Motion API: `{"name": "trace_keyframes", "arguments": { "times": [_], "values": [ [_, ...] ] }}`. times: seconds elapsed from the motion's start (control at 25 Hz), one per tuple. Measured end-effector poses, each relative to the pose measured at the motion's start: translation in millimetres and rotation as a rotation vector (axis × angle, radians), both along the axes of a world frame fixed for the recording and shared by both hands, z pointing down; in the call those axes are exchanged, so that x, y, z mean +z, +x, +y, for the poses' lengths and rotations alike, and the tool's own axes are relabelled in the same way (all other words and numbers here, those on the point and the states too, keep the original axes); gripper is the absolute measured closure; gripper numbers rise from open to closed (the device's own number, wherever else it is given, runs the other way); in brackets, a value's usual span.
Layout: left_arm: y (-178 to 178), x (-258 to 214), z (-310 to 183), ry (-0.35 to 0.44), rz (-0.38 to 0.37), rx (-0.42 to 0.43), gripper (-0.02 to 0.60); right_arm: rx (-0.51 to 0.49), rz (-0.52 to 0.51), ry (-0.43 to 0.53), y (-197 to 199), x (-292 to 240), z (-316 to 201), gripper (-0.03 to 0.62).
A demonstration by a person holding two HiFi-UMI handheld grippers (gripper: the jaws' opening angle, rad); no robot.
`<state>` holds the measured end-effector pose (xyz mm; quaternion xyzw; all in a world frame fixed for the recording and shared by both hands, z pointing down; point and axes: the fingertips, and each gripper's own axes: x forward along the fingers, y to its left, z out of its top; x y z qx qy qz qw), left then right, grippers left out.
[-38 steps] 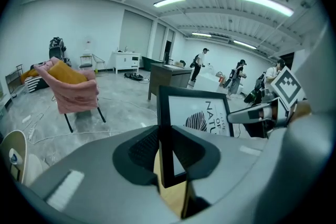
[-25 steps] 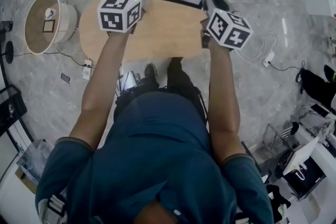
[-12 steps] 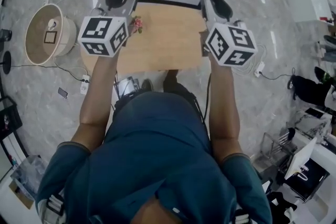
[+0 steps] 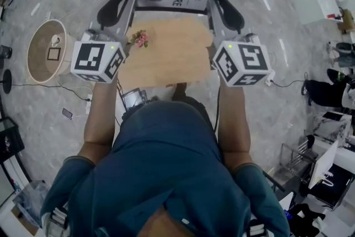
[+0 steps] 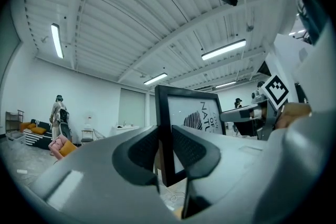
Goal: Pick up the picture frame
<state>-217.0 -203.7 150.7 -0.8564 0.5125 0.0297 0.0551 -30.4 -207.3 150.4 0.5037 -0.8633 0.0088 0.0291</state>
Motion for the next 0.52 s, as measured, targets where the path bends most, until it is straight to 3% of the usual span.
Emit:
{"name": "trace_keyframes", "arguments": {
  "times": [0.52],
  "values": [
    [-3.6,-16.5,13.9,0.041,0.014,0.009,0.506,0.007,0.013,0.053,-3.7,-21.1,16.0,0.511]
  ]
}}
